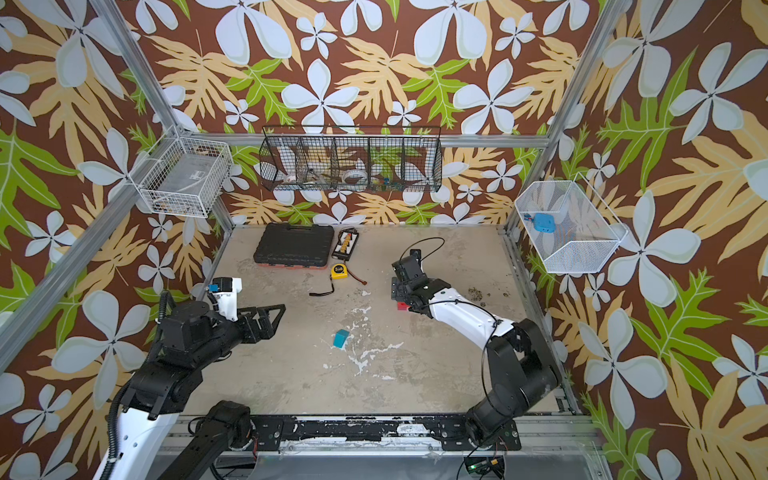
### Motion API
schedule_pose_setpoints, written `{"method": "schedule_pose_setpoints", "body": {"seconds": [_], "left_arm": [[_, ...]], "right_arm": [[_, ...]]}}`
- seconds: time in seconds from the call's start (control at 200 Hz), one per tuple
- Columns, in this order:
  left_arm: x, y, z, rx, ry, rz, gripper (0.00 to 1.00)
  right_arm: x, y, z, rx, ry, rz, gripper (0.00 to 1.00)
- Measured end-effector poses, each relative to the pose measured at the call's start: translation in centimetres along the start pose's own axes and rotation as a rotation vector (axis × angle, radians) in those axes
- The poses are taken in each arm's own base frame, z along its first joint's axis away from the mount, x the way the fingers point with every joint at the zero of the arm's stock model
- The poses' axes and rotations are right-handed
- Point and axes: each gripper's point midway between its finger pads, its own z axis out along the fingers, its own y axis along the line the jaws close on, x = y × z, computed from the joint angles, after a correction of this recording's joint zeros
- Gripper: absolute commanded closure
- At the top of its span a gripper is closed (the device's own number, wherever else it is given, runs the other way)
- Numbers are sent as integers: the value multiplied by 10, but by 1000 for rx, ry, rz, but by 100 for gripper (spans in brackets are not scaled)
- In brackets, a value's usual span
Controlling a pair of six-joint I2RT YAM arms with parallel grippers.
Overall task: Build the wood block tower
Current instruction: 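Open the right gripper and raise it away from the tower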
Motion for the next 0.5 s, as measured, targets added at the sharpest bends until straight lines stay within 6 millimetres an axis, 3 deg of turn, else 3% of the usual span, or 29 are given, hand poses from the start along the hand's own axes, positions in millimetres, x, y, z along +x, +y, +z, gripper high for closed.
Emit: {"method": "schedule_pose_setpoints", "body": {"seconds": [0.145, 0.3, 0.391, 0.501], "left_arm": [[0, 0, 0, 0, 2, 0, 0], [0, 0, 1, -1, 2, 0, 0], [0, 0, 1, -1, 2, 0, 0], [1, 1, 2, -3, 6, -1, 0]], "right_arm": [[-7, 12, -48, -68, -101, 8, 8], [7, 53, -97, -210, -202, -31, 11], [25, 83, -112, -295, -222, -79, 14], [42, 110, -117, -354, -223, -121, 18]]}}
